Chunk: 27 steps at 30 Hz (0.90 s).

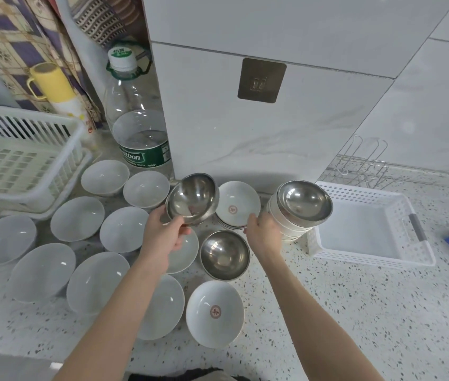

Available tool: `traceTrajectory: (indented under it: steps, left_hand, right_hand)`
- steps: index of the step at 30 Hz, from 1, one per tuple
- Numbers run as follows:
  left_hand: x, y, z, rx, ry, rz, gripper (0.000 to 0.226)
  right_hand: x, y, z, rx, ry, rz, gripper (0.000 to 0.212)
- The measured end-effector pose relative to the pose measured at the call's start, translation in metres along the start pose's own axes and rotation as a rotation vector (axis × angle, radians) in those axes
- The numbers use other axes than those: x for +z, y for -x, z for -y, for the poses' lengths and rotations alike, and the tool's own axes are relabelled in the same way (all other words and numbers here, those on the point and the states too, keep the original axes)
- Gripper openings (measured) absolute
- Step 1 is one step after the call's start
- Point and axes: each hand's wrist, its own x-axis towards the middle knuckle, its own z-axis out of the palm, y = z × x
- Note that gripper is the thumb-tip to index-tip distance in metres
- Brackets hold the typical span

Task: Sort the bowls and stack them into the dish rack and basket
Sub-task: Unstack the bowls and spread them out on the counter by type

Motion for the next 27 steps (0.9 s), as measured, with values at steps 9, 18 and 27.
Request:
traceTrajectory:
  steps: [9, 18, 27]
  left_hand:
    - [-0.033, 0.021, 0.024, -0.082, 0.054, -0.083, 0.017]
    - [-0.043, 0.049, 0.032, -0.075, 0.076, -0.069, 0.006]
    - [-0.041, 0.075, 0.055, -0.081, 0.143, -0.089, 0.007]
  right_hand:
    - [0.008, -0.01, 0.009, 0.078, 0.001, 0.028, 0.047]
    - [-0.003, 0.0, 0.015, -0.004, -0.114, 0.011, 0.045]
    - [-0.047, 0.071, -0.037, -0.174, -0.393, 0.069, 0.051]
